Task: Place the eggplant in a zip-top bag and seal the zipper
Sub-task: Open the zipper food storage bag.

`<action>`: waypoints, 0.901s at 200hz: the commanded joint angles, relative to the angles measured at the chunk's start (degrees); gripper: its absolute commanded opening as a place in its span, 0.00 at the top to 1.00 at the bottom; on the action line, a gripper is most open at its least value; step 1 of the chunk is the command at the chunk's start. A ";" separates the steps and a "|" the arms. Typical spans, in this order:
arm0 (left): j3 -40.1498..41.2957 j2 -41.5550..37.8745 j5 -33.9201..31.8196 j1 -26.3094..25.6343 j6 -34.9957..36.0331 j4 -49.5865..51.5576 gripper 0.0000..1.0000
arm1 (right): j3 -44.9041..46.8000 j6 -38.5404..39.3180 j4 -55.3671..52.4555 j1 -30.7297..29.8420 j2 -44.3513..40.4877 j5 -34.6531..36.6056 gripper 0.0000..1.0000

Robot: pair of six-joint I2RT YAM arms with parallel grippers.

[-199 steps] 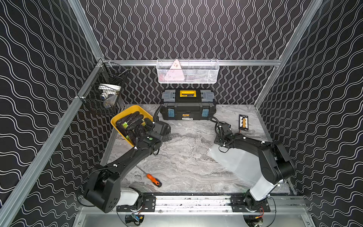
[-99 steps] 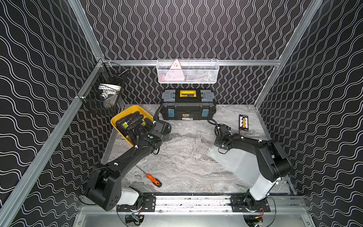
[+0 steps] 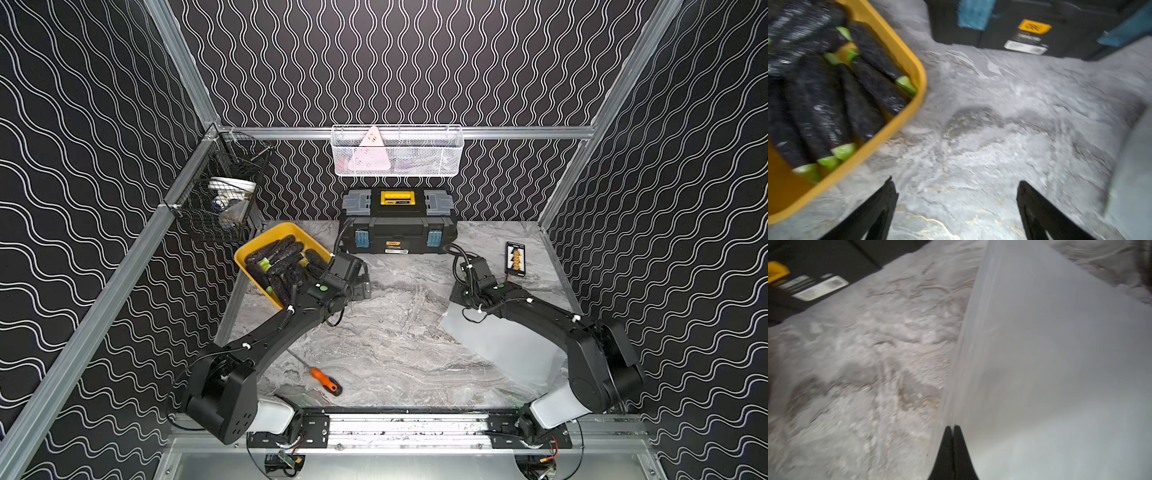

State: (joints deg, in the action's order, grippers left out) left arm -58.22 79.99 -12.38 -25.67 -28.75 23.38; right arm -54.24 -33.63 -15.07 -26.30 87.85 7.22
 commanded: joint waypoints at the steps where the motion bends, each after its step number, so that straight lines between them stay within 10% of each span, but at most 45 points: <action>1: 1.20 -0.46 11.31 -2.33 -0.58 -0.05 0.08 | 0.19 1.37 0.75 -4.35 -1.99 -8.27 1.00; 49: 7.80 -5.18 24.36 -8.95 -2.01 -6.86 0.10 | -3.96 0.60 5.95 -13.61 4.97 -14.54 1.00; 180: 7.96 7.86 18.15 -10.39 -6.31 -11.96 0.24 | 0.03 -6.25 14.43 -15.57 8.76 -19.98 1.00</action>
State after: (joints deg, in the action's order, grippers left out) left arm -49.50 86.06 7.07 -36.42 -33.52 14.17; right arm -55.24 -38.37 -2.81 -41.47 97.58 -11.77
